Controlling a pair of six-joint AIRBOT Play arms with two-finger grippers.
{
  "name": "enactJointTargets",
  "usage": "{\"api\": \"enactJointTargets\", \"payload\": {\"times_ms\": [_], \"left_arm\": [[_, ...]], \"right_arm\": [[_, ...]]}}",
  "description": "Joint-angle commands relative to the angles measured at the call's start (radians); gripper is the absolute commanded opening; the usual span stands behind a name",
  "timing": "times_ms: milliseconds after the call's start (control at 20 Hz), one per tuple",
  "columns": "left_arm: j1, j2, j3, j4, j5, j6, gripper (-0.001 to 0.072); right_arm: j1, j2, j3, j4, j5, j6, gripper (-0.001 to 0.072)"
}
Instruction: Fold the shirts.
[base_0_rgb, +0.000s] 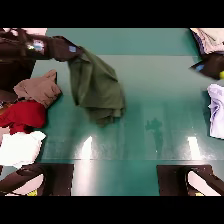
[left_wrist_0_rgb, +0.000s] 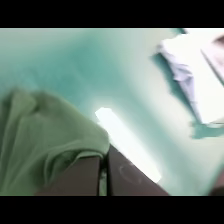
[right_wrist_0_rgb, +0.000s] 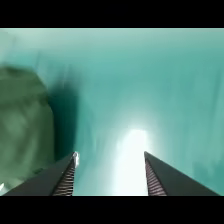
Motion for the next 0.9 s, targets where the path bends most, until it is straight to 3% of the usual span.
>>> {"api": "enactJointTargets", "payload": {"times_ms": [0,200,400,700,850], "left_arm": [[0.031,0.018,0.036,0.104,-0.075,-0.043,0.0026],[0.031,0.016,0.030,0.137,-0.142,-0.046,0.0026],[0.031,0.016,0.031,0.147,-0.189,-0.061,0.0026],[0.031,0.016,0.031,0.164,-0.194,-0.070,0.0026],[0.031,0.016,0.031,0.168,-0.203,-0.069,0.0026]], "right_arm": [[0.130,-0.077,-0.204,0.076,-0.047,-0.002,0.0491],[0.344,-0.279,-0.273,0.278,-0.163,-0.100,0.0490],[0.550,-0.482,-0.191,0.443,-0.205,-0.184,0.0490],[0.696,-0.681,0.004,0.439,-0.220,-0.179,0.0484],[0.690,-0.700,0.016,0.436,-0.222,-0.164,0.0443]]}}
